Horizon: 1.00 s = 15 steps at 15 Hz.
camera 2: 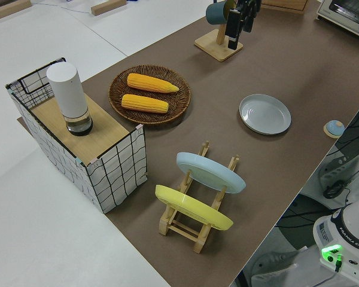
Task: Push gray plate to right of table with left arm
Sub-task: 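Move the left gripper forward and inward toward the gray plate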
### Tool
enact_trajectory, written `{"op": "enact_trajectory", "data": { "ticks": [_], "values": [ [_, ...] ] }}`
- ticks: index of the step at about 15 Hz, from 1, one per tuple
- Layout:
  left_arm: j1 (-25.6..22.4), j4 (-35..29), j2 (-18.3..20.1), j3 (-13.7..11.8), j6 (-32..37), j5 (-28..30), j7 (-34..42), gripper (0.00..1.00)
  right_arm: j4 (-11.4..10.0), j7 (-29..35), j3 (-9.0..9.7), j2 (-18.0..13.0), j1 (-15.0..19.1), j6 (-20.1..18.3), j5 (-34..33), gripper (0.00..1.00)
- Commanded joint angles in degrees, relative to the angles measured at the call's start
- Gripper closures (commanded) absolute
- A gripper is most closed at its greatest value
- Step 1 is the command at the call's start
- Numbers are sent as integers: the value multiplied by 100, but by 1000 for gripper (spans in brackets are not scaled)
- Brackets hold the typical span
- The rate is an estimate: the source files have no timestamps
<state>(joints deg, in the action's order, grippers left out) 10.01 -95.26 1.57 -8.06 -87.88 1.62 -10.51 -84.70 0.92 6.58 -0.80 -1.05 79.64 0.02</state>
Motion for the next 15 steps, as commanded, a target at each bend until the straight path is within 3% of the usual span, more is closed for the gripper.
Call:
{"op": "enact_trajectory", "data": {
  "ticks": [1, 11, 15],
  "values": [
    [-78, -1081, 661, 23, -414, -83, 22, 2, 50, 75, 89, -17, 113, -89, 25, 17],
    [-70, -2680, 986, 41, -1591, -127, 5, 2, 50, 75, 89, -17, 113, -89, 33, 17],
    [-34, -3707, 1249, 128, -2565, -118, -205, 5, 50, 75, 98, -17, 113, -89, 33, 17]
  ]
}}
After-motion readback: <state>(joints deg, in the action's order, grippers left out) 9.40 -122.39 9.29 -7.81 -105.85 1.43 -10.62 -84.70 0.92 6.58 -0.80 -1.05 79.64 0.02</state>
